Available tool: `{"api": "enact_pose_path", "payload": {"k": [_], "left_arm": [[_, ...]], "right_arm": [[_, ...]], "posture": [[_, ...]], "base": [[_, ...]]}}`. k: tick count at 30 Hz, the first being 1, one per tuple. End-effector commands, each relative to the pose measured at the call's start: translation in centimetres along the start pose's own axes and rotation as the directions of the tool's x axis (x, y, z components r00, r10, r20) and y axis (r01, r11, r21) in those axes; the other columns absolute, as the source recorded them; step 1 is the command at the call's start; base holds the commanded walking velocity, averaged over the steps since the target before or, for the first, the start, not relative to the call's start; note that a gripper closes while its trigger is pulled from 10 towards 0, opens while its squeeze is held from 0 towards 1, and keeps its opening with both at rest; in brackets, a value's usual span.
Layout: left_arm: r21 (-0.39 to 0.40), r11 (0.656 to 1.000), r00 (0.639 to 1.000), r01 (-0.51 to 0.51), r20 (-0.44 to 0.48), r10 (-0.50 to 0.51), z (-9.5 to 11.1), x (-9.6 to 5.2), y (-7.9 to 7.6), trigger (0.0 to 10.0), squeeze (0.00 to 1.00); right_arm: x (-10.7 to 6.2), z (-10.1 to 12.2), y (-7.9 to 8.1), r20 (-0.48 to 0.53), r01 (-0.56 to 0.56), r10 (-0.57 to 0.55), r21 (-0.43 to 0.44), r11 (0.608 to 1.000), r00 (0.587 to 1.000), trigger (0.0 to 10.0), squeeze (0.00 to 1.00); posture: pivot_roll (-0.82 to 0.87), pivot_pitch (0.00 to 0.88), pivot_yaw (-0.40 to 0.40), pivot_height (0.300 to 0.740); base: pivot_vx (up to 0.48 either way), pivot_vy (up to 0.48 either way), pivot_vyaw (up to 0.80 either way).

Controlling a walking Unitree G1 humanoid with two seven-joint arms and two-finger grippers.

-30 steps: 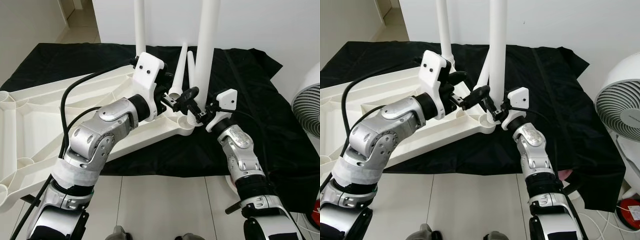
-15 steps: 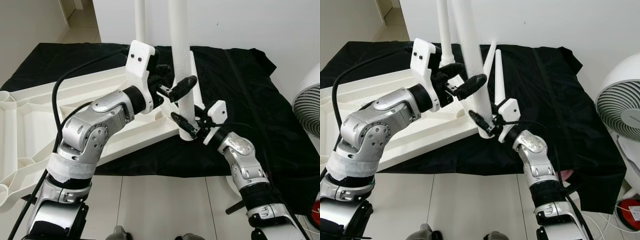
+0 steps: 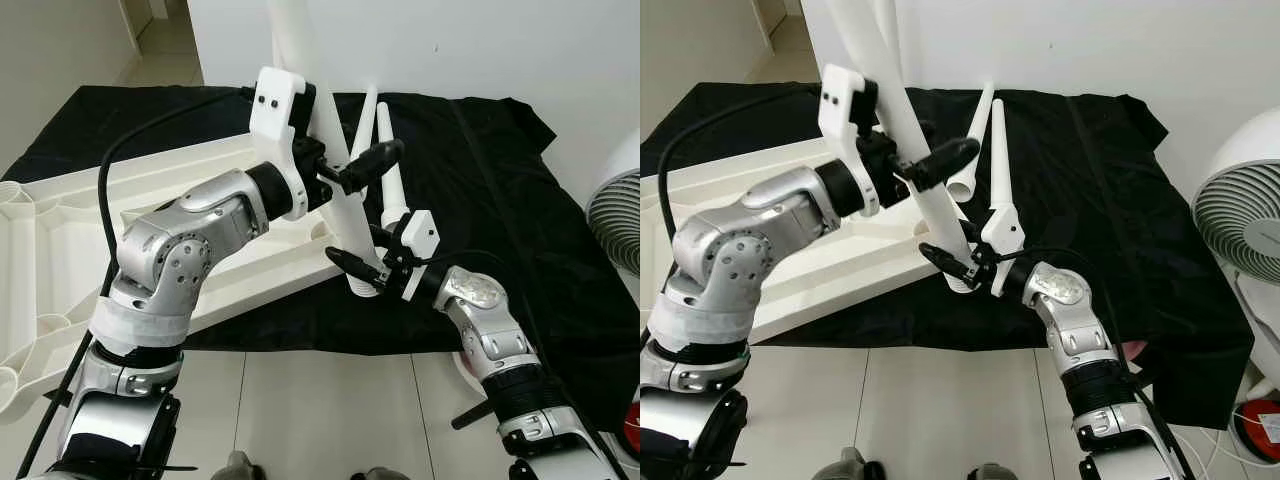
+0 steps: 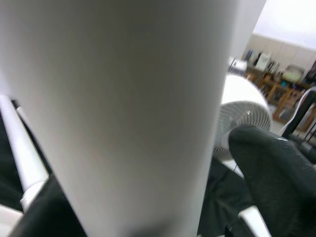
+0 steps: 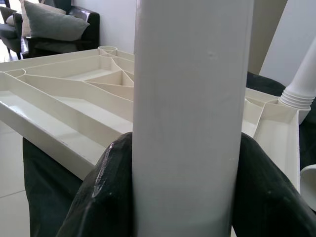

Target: Building children table

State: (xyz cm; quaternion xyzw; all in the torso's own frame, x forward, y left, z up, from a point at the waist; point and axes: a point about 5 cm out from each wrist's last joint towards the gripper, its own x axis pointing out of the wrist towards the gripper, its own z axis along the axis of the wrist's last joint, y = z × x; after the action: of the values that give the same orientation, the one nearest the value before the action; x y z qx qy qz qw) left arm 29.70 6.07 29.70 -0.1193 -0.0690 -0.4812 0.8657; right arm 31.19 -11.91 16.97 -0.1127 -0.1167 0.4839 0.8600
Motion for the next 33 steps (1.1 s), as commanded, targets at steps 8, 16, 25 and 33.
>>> {"api": "enact_pose_path", "payload": {"k": [8,16,25,33], "left_arm": [[-0.038,0.990,0.991,0.133,0.030,-0.132,0.8,-0.1,-0.6,0.0,0.00],[-0.061,0.990,0.991,0.129,0.027,-0.128,1.0,0.0,-0.6,2.4,0.00],[-0.070,0.997,0.999,-0.043,0.003,0.043,1.2,0.7,0.9,10.0,0.00],[0.015,0.983,0.983,-0.184,-0.019,0.184,2.0,1.8,1.1,10.0,0.00]], "right_arm": [[0.0,0.5,-0.2,0.001,-0.017,0.017,-0.002,1.000,1.000,10.0,0.00],[0.1,0.6,-0.5,0.001,0.005,-0.005,0.001,1.000,1.000,10.0,0.00],[0.8,0.7,-1.1,-0.015,0.092,-0.091,0.047,0.995,0.996,10.0,1.00],[2.7,1.4,-0.8,-0.036,0.206,-0.205,0.007,0.979,0.978,10.0,1.00]], "posture": [[-0.07,0.063,0.040,0.740],[-0.07,0.063,0.040,0.740],[-0.07,0.065,0.038,0.740],[-0.07,0.067,0.037,0.740]], "base": [[0.000,0.000,0.00],[0.000,0.000,0.00],[0.000,0.000,0.00],[0.000,0.000,0.00]]}}
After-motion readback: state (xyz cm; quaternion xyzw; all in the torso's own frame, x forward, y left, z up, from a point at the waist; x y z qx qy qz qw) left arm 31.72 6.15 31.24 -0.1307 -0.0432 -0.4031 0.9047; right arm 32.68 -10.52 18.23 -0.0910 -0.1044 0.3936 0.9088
